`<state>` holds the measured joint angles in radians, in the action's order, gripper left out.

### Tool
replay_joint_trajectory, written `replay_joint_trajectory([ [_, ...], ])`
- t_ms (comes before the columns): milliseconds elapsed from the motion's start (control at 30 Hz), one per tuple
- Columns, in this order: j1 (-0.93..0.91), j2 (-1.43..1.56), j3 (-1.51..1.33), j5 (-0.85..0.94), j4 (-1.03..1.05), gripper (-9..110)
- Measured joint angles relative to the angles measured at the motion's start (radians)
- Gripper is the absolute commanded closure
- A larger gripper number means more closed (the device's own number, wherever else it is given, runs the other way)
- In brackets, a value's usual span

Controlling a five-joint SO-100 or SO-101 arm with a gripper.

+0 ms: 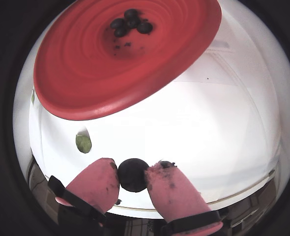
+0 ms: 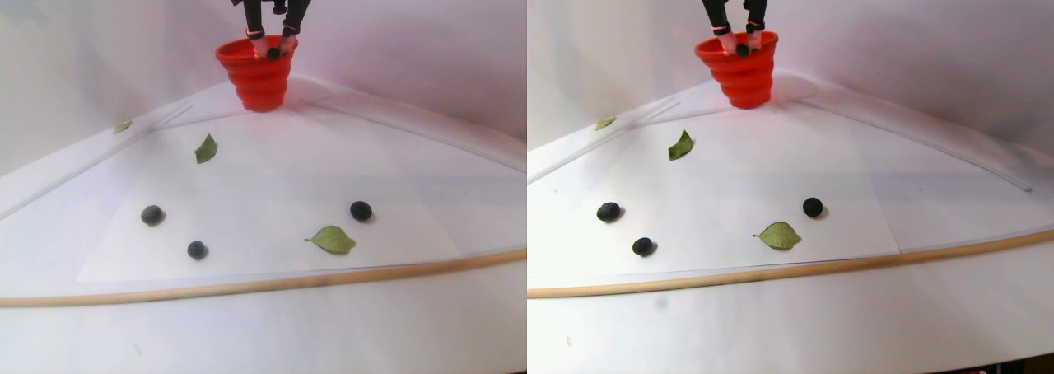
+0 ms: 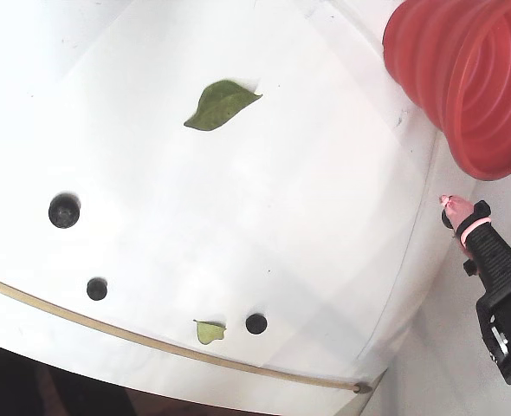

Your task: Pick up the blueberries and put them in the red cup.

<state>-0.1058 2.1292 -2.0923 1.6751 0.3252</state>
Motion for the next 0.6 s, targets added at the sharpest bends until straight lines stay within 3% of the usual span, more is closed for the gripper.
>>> replay_joint_trajectory([
  [600,0.018,0.000,0.124,-0.021,-0.028,91],
])
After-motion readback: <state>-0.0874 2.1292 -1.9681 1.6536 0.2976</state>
